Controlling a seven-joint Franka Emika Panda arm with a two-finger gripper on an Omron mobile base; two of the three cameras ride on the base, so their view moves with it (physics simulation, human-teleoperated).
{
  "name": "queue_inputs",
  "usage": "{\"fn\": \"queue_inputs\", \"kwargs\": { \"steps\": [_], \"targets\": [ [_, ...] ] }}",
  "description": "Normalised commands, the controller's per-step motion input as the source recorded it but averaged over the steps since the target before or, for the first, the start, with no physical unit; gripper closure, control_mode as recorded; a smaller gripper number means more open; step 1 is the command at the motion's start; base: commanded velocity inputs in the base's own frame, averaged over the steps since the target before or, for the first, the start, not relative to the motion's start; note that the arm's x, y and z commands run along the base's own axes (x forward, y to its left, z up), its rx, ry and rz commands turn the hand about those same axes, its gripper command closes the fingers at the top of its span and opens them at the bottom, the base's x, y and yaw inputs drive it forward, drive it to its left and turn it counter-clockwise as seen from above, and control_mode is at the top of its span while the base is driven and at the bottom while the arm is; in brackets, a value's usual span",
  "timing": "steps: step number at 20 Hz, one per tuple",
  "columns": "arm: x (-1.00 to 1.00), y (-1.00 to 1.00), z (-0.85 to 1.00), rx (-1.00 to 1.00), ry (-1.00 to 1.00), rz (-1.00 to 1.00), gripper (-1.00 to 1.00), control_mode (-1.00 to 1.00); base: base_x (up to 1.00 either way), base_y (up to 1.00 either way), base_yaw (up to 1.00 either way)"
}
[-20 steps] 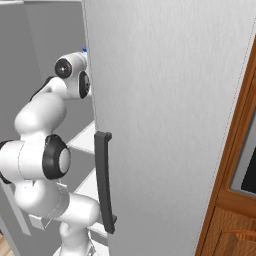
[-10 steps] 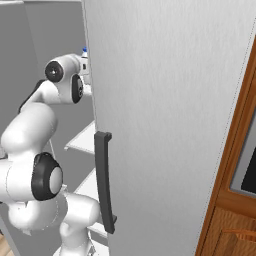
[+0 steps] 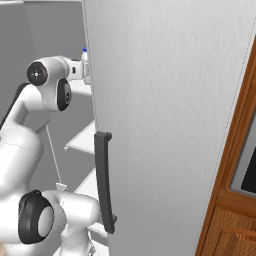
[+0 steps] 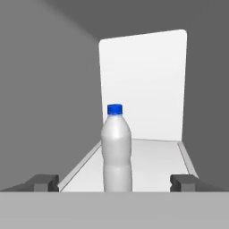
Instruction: Take the bottled waters from the counter and place them in the freezer to freeze. Close the freezer door after placing the bottles.
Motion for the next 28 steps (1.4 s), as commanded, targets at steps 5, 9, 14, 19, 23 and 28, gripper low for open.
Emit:
{"fn": "queue_inputs", "kwargs": {
  "steps": [5,9,14,19,23,28],
  "targets": [
    [-0.79,-0.26,0.0,0.0,0.21,0.0,-1.0,-1.0,0.0,0.0,0.0],
    [-0.98,-0.09,0.0,0.0,0.19,0.0,-1.0,-1.0,0.0,0.0,0.0],
    [-1.0,-0.01,0.0,0.0,0.19,0.0,-1.0,-1.0,0.0,0.0,0.0],
    [-0.96,0.0,0.0,-0.02,0.27,0.0,-1.0,-1.0,0.0,0.0,0.0],
    [-0.88,0.0,-0.01,-0.04,0.27,0.0,-1.0,-1.0,0.0,0.0,0.0],
    [-0.71,-0.22,-0.34,-0.01,0.1,0.0,-1.0,-1.0,0.0,0.0,0.0]
  ]
}}
